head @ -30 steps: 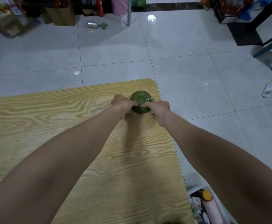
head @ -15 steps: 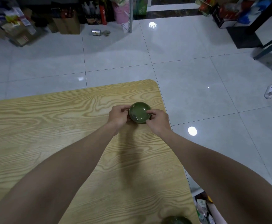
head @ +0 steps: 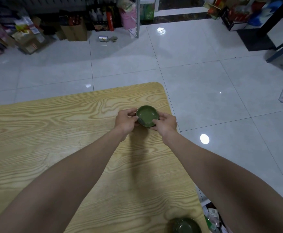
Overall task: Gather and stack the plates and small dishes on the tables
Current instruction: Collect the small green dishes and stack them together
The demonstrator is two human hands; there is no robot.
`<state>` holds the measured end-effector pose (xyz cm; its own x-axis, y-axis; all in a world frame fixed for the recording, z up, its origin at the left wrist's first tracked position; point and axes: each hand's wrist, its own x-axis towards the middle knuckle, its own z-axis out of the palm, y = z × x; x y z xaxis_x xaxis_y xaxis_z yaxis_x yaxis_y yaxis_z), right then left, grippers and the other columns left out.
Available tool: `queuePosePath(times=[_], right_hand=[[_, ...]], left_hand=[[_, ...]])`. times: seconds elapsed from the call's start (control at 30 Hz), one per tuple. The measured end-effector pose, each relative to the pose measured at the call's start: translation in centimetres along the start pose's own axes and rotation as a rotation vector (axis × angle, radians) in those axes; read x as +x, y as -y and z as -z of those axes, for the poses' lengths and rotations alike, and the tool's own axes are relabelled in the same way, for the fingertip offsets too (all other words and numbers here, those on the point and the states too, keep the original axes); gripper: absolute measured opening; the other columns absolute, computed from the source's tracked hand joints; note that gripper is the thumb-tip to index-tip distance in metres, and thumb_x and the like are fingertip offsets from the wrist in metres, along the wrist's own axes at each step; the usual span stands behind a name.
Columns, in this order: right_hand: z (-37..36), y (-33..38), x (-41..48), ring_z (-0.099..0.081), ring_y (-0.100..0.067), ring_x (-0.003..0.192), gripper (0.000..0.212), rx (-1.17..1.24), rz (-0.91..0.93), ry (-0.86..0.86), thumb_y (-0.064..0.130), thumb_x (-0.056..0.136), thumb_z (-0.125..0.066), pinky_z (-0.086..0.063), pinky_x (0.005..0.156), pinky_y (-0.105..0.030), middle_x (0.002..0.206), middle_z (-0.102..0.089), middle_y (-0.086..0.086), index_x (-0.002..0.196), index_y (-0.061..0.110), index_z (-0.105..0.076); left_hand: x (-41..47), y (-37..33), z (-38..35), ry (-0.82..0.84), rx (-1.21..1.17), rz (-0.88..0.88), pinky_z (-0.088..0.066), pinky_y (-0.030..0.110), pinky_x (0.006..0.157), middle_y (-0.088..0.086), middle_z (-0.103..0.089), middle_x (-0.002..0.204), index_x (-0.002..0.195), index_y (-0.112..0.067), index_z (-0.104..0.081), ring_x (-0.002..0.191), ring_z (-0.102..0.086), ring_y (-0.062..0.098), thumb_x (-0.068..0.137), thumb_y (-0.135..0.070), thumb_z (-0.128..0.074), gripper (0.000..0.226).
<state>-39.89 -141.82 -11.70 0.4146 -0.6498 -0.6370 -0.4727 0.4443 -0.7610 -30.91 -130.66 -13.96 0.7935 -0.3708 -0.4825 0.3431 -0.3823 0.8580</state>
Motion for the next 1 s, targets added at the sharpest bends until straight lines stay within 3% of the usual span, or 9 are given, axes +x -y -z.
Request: queuePosePath(times=[0.23, 0.43, 0.57, 1.0], right_hand=[[2.1, 1.2, -4.6, -0.067, -0.024, 0.089, 0.038, 0.041, 0.035, -0.055, -0.015, 0.083, -0.068, -0.063, 0.067, -0.034, 0.103, -0.067, -0.009, 0.115, 0.003, -0.065], [5.3, -0.4, -11.3, -0.067, -0.021, 0.079, 0.037, 0.130, 0.085, -0.139, -0.015, 0.082, -0.068, -0.060, 0.056, -0.025, 0.101, -0.066, -0.011, 0.114, 0.003, -0.065], [7.8, -3.9, -16.4, -0.068, -0.021, 0.071, 0.036, 0.212, 0.066, -0.255, -0.015, 0.081, -0.067, -0.060, 0.058, -0.025, 0.109, -0.066, -0.016, 0.111, 0.005, -0.065], [15.9, -12.4, -26.6, -0.073, -0.034, 0.083, 0.036, 0.322, 0.011, -0.433, -0.015, 0.080, -0.069, -0.059, 0.057, -0.025, 0.114, -0.065, -0.018, 0.107, 0.008, -0.065]], left_hand=[[-4.2, -2.0, 0.8, -0.006, 0.060, -0.042, -0.054, 0.033, 0.068, 0.007, -0.066, 0.097, 0.120, -0.012, -0.066, 0.071, -0.062, 0.018, 0.095, -0.005, -0.057, 0.028], [-10.9, -2.4, 1.6, 0.062, 0.118, -0.125, -0.055, 0.035, 0.074, 0.002, -0.066, 0.095, 0.120, -0.012, -0.065, 0.074, -0.062, 0.018, 0.097, -0.007, -0.055, 0.026], [-16.0, -0.1, 1.8, 0.124, 0.138, -0.133, -0.054, 0.036, 0.073, 0.002, -0.065, 0.089, 0.119, -0.009, -0.066, 0.073, -0.060, 0.019, 0.095, -0.006, -0.056, 0.026], [-27.3, 8.3, -0.6, 0.298, 0.257, -0.050, -0.053, 0.031, 0.067, 0.008, -0.064, 0.098, 0.125, -0.010, -0.062, 0.076, -0.058, 0.019, 0.092, -0.005, -0.059, 0.033]])
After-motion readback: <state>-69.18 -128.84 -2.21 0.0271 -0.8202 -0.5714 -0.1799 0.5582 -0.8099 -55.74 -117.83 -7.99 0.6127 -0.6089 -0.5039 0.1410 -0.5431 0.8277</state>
